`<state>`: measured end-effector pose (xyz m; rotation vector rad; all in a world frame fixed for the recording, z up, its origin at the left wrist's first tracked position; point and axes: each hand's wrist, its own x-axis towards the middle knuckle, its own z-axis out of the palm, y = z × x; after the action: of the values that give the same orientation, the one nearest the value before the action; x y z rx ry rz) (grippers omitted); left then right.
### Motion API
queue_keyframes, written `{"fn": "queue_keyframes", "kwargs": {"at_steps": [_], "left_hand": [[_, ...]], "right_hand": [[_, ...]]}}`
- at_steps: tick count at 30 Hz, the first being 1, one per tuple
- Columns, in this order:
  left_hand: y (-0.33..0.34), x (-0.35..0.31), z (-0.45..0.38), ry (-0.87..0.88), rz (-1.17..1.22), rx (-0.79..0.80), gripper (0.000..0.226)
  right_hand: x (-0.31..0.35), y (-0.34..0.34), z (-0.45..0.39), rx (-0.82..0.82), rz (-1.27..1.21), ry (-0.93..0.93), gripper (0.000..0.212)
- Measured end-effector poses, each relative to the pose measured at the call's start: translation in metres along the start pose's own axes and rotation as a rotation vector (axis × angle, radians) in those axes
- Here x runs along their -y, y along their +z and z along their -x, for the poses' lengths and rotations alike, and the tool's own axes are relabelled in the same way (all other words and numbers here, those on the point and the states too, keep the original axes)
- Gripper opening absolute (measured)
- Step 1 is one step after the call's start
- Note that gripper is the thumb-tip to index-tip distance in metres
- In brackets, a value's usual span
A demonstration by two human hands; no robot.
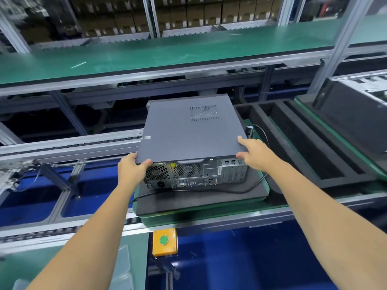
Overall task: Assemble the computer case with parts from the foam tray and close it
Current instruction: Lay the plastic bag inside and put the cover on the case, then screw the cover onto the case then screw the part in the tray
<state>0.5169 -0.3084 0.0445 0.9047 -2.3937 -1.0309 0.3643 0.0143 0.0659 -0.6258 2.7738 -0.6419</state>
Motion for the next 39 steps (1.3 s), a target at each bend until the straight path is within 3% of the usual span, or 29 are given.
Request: {"fn": "queue_keyframes", "kwargs": {"at_steps": [2, 5, 9, 14, 20, 23, 26, 31, 36, 39], "left_hand": [[0.0, -0.002, 0.0, -0.019, 0.024, -0.023, 0.027], [-0.003, -0.002, 0.002, -0.008, 0.043, 0.031, 0.027], [-0.009, 0.006, -0.002, 0.015, 0.051, 0.097, 0.021], [0.001, 0.007, 0.005, 0.013, -0.008, -0.085, 0.018], [-0.001, -0.007, 0.014, -0.028, -0.114, -0.067, 0.016], [0.009, -0.034, 0.024, 0.148, -0.264, -0.154, 0.022], [0.038, -0.073, 0.032, 0.359, -0.233, 0.032, 0.026], [0.101, -0.135, 0.049, 0.514, -0.169, 0.234, 0.021], [0.179, -0.202, 0.062, 0.649, -0.12, 0.408, 0.025], [0.238, -0.241, 0.056, 0.637, -0.147, 0.47, 0.027]], "right_hand": [[-0.002, 0.001, -0.002, -0.018, -0.001, -0.003, 0.057], [0.001, -0.002, 0.002, -0.004, -0.017, -0.01, 0.064], [0.002, -0.014, 0.01, 0.087, -0.057, -0.009, 0.064], [0.003, -0.006, 0.012, 0.027, 0.025, -0.009, 0.062], [0.005, -0.011, 0.014, 0.019, 0.023, 0.008, 0.054], [0.004, -0.025, 0.02, -0.012, 0.0, -0.024, 0.039], [-0.011, -0.039, 0.027, -0.179, -0.096, 0.013, 0.021], [-0.046, -0.065, 0.023, -0.263, -0.238, 0.164, 0.023], [-0.1, -0.078, -0.005, -0.125, -0.277, 0.237, 0.026], [-0.137, -0.08, -0.035, -0.023, -0.215, 0.225, 0.028]]}}
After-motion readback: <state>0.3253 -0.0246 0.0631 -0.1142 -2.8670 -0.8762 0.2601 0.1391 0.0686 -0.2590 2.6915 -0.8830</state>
